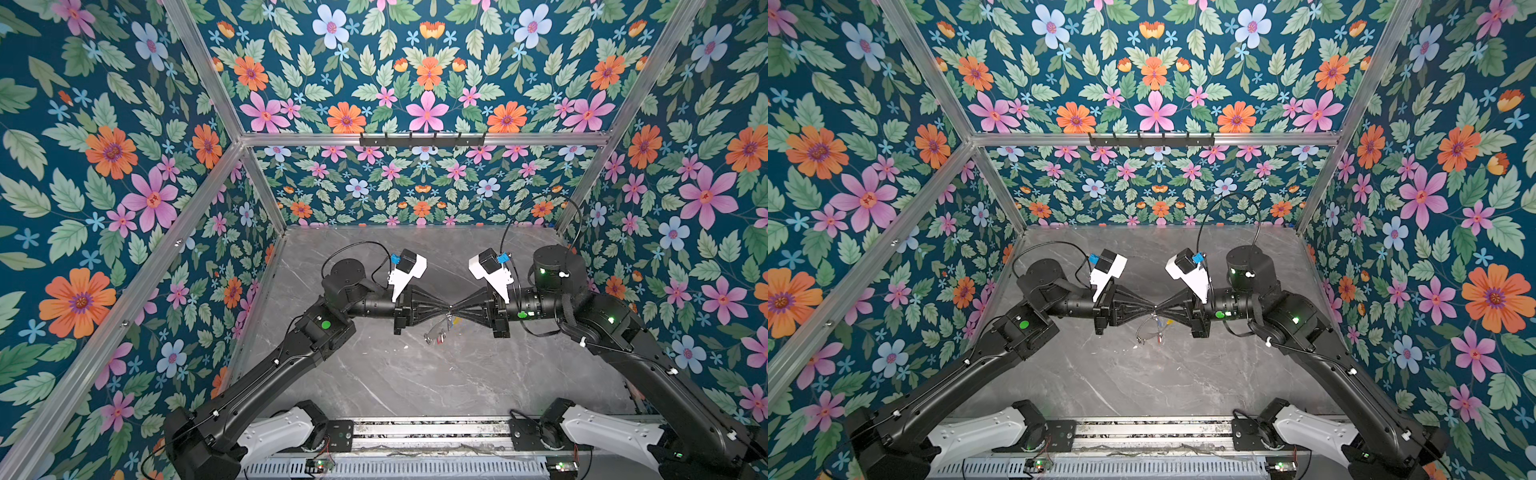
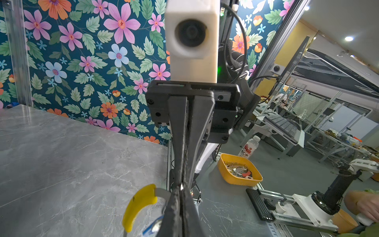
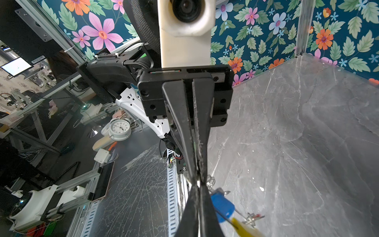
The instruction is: Remove the keys from the keyring
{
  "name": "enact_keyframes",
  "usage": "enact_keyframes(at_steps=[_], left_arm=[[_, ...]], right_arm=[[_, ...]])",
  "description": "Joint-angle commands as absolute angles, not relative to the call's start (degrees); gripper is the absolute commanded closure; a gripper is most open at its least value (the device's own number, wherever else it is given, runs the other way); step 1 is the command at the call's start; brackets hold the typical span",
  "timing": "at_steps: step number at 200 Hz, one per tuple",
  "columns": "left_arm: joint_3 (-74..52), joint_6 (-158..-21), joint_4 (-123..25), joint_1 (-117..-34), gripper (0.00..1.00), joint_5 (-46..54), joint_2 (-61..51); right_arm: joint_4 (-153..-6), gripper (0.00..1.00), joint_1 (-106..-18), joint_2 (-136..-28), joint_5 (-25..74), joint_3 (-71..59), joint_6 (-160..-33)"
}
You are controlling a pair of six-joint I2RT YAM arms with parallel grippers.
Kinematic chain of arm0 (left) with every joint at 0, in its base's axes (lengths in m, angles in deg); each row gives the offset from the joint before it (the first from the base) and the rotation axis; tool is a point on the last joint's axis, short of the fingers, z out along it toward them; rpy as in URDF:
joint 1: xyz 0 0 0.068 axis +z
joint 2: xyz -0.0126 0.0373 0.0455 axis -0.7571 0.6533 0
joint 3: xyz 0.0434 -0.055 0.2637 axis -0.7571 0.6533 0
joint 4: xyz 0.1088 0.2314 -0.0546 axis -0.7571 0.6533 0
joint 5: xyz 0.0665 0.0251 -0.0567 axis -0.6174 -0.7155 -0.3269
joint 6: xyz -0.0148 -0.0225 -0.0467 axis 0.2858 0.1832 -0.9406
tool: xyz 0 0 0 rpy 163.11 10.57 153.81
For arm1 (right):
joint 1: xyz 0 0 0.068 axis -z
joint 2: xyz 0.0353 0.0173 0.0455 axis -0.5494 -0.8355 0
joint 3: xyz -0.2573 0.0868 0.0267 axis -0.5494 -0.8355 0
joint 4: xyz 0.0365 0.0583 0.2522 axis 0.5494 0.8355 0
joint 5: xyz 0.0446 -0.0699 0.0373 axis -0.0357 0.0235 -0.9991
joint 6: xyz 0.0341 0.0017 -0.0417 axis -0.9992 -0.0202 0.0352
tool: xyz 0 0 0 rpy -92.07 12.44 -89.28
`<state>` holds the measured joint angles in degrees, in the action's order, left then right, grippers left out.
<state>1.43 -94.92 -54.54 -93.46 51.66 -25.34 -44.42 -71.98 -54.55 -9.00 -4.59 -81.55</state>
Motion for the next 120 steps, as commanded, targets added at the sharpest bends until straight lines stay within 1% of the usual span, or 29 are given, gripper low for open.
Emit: enact_keyframes(at_steps=[1, 13, 28, 34, 45, 51, 59, 72, 90, 120], left_arm=[[1.0, -93.7, -54.8, -93.4, 0.97, 52.7, -25.3], [1.1, -93.8, -55.4, -93.5, 1.00, 52.5, -25.2], [1.7, -94.2, -57.0, -93.6, 1.00, 51.8, -25.2], [2.3, -94.7, -58.3, -93.7, 1.00, 51.2, -25.3], [3.7, -95.7, -61.8, -93.8, 1.00, 50.0, -25.8], [4.7, -96.3, -63.9, -93.9, 1.00, 49.0, -26.2], [6.3, -97.1, -67.3, -93.9, 1.00, 47.3, -26.8], [8.9, -97.8, -73.1, -94.0, 1.00, 44.7, -28.0], [12.1, -98.0, -79.8, -94.1, 1.00, 40.9, -29.1], [16.9, -98.7, -91.6, -94.4, 1.00, 36.5, -29.9]], right_arm=[[-45.2, 1.00, -72.0, -54.7, -8.4, -4.1, -80.7], [-45.8, 1.00, -72.0, -54.7, -8.4, -4.3, -81.1], [-47.4, 1.00, -72.0, -54.5, -7.3, -4.6, -82.2], [-48.6, 0.95, -72.0, -54.1, -6.6, -5.0, -83.2], [-51.7, 0.82, -72.0, -52.9, -5.5, -6.4, -84.9], [-53.8, 0.76, -72.0, -52.1, -5.0, -7.3, -86.1], [-57.0, 0.69, -72.0, -51.0, -4.3, -8.8, -87.7], [-61.5, 0.62, -72.0, -49.2, -3.2, -11.1, -90.0], [-68.5, 0.56, -71.9, -47.0, -1.4, -14.9, -93.9], [-77.1, 0.53, -72.1, -44.2, 0.8, -20.9, -98.4]])
